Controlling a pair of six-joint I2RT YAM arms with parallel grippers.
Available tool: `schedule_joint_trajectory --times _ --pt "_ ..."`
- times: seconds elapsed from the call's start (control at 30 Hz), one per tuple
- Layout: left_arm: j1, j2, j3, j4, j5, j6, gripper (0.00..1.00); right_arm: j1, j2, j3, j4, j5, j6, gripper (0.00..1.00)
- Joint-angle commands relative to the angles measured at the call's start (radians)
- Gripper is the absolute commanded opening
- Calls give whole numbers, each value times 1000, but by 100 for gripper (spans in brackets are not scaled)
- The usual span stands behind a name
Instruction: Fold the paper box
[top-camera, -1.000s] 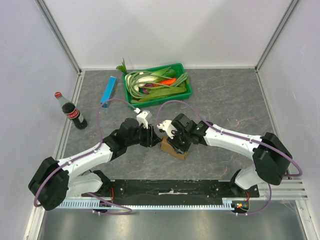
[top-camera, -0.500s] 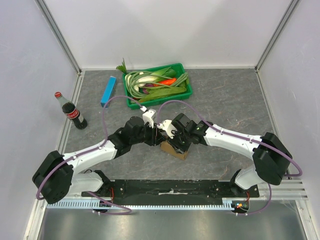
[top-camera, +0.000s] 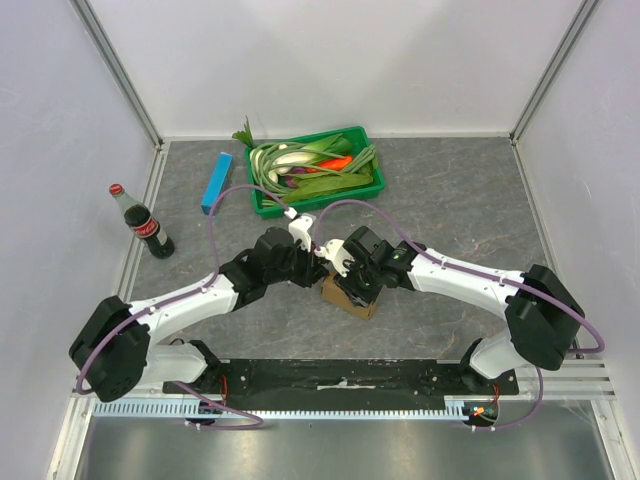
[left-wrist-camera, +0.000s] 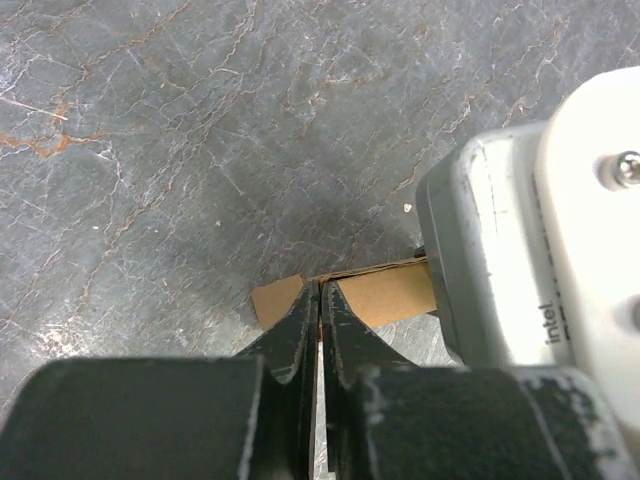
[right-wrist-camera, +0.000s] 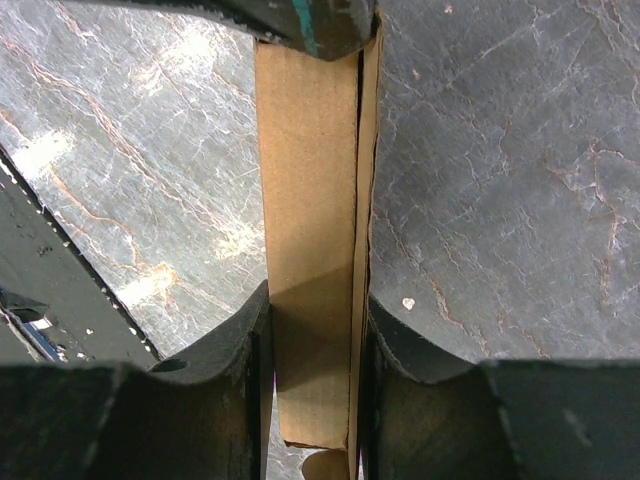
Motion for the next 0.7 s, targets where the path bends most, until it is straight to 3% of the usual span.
schedule_joint_trajectory --times 0.0,0.17,0.37,0.67 --pt "-7 19 77 -53 -22 26 2 4 -10 26 25 -6 1 22" --pt "-5 32 120 -131 -3 -37 2 2 -7 23 28 -2 4 22" --pt "-7 47 126 -93 103 -152 2 4 -5 24 31 -2 7 22" --pt "-7 41 112 -99 114 -212 2 5 1 26 56 14 13 22"
